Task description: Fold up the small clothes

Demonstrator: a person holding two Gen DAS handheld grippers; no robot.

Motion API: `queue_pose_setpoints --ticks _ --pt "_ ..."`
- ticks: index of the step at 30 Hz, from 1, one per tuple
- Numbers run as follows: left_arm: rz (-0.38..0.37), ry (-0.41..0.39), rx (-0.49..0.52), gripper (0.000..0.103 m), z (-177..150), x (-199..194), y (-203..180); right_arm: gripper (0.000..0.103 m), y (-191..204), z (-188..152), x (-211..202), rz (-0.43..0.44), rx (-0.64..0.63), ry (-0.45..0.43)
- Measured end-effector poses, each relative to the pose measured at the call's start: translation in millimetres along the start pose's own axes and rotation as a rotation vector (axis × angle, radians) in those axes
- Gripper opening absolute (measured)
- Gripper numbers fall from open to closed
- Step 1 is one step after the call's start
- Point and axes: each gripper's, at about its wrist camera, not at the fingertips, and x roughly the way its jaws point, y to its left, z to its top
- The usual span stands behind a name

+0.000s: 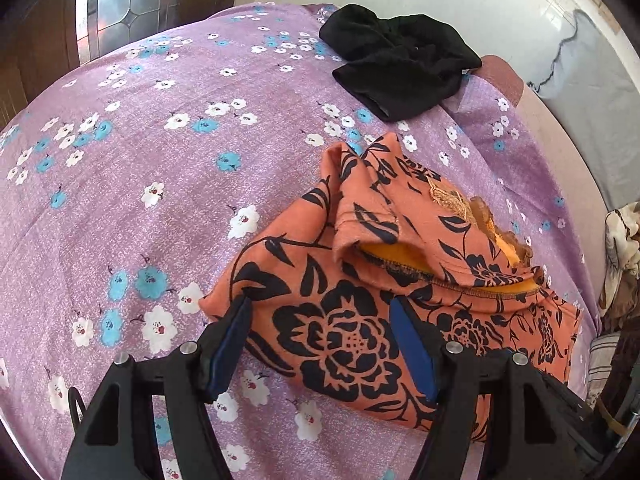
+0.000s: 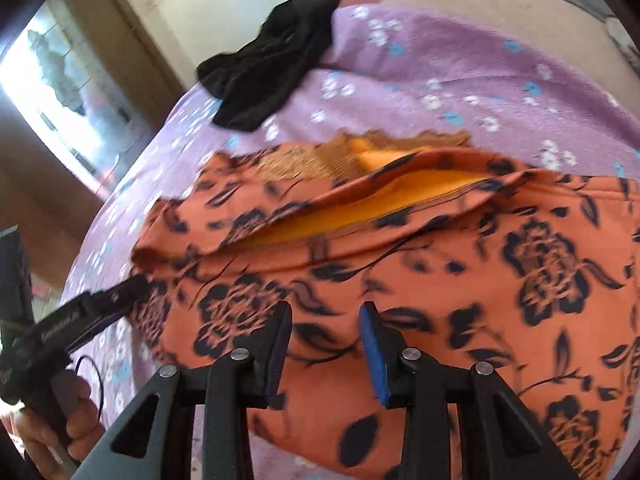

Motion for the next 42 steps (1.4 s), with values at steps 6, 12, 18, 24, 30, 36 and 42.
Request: queue_pose_setpoints --ticks 6,12,18,24,30,36,42 --pt "-0.003 0.013 0.025 0.072 -1 2 3 0.041 31 50 52 -0.063 -0.021 -0.053" --pt "-0.006 0.033 0.01 0.072 4 9 4 0.041 -14 127 59 -0.108 0.289 -0.237" --pt "-0.016 0.038 -0.016 0.072 11 11 5 0.041 -25 118 38 -0.103 0.268 -0.248" --pt "0.019 0.031 0.042 0.072 5 12 -1 0.041 -57 58 -12 -0.164 0.27 -0.259" --pt "0.092 0.02 0.122 0.072 -4 16 -13 0.041 -152 -7 -66 -0.305 0.446 -0.282" --pt "0.131 0.005 0.141 0.073 -5 20 -18 0.037 -221 -63 -97 -0.255 0.597 -0.274" --pt "0.261 -0.229 0.27 0.073 -3 -8 -40 0.039 -193 -96 -128 -0.194 0.524 -0.285"
